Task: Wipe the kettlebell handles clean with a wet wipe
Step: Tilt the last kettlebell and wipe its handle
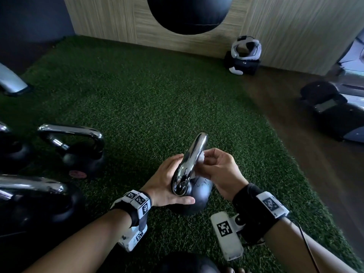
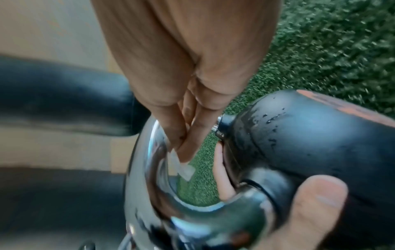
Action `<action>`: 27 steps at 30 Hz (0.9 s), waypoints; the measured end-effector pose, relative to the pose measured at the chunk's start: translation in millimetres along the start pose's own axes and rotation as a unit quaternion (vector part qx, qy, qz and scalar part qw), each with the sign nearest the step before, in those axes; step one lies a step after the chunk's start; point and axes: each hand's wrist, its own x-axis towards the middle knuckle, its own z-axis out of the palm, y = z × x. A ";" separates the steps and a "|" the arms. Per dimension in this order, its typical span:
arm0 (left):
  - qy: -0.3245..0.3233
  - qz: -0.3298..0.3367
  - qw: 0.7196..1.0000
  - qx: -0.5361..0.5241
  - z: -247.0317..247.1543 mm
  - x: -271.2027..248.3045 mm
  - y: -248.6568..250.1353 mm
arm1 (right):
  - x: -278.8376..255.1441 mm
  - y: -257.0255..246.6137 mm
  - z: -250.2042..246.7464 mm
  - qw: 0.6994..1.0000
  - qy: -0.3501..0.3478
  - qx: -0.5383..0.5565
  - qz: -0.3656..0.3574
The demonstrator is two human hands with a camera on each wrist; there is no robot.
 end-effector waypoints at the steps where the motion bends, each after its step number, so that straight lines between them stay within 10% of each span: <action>1: 0.000 0.005 1.000 0.005 -0.1 -0.1 0.0 | 1.2 -0.8 3.2 0.999 0.026 -0.019 -0.018; 18: -0.001 0.032 0.998 0.062 6.0 4.0 -13.5 | 33.8 -5.0 19.0 0.962 0.252 -0.062 -0.086; 27: 0.014 0.049 0.997 0.058 9.4 5.9 -23.2 | 56.2 -4.5 26.5 0.904 0.318 -0.279 -0.068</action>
